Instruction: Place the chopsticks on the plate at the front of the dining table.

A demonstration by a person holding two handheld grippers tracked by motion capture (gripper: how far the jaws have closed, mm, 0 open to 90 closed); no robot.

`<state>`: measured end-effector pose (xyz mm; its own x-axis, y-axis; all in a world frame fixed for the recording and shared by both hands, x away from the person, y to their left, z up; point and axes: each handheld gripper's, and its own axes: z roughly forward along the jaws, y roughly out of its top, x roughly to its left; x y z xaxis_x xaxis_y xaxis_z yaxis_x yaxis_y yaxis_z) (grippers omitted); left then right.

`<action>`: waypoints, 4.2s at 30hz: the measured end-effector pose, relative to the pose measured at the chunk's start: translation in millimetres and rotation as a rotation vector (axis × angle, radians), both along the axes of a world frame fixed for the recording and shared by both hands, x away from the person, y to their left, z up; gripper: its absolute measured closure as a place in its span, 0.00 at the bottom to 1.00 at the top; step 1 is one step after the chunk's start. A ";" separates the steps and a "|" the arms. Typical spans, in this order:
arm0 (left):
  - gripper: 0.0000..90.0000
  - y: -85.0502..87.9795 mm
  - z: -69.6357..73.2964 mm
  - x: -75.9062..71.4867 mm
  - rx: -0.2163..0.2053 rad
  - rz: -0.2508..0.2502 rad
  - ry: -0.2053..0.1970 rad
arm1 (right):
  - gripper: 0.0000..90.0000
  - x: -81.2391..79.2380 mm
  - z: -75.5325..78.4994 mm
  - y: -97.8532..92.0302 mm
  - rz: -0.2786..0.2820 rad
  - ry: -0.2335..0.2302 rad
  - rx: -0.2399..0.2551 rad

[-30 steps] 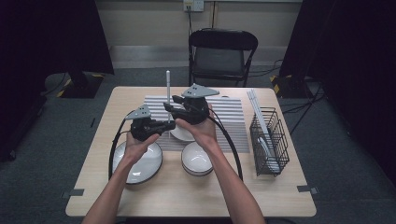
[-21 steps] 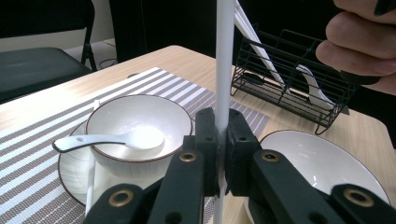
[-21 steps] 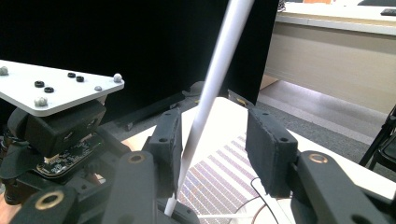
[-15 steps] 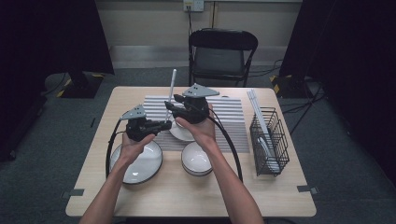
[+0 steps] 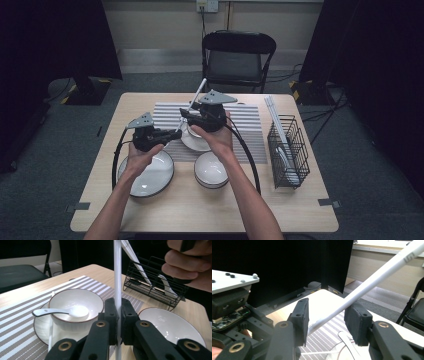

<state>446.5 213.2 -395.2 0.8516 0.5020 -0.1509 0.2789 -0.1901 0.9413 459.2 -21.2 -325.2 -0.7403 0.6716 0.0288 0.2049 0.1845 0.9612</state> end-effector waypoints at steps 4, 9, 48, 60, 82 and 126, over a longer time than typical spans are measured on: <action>0.96 -1.0 0.3 -1.0 0.002 0.000 -0.005 | 0.61 0.7 -0.3 -3.4 -0.013 0.002 0.000; 0.96 -0.5 -1.3 -1.1 0.006 0.006 -0.029 | 0.61 1.9 -2.2 -5.6 -0.025 0.003 -0.006; 0.96 -1.0 -2.7 -4.1 0.020 0.035 -0.054 | 0.58 5.8 -13.9 -9.9 -0.042 0.026 -0.004; 0.96 1.2 -3.1 -2.4 0.007 0.035 -0.031 | 0.52 7.0 -15.6 -10.3 -0.056 0.034 -0.014; 0.96 7.5 -6.7 3.0 0.030 0.056 -0.021 | 0.38 4.7 -25.6 -30.2 -0.072 0.058 -0.023; 0.96 37.4 -7.0 23.4 0.064 0.136 0.013 | 0.33 -6.9 -75.4 -87.1 -0.162 0.205 -0.071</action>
<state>469.8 250.6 -402.2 0.7731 0.6218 -0.1255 0.3181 -0.2088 0.9248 452.3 -108.3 -400.6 -0.6063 0.7868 0.1156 0.4261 0.1987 0.8826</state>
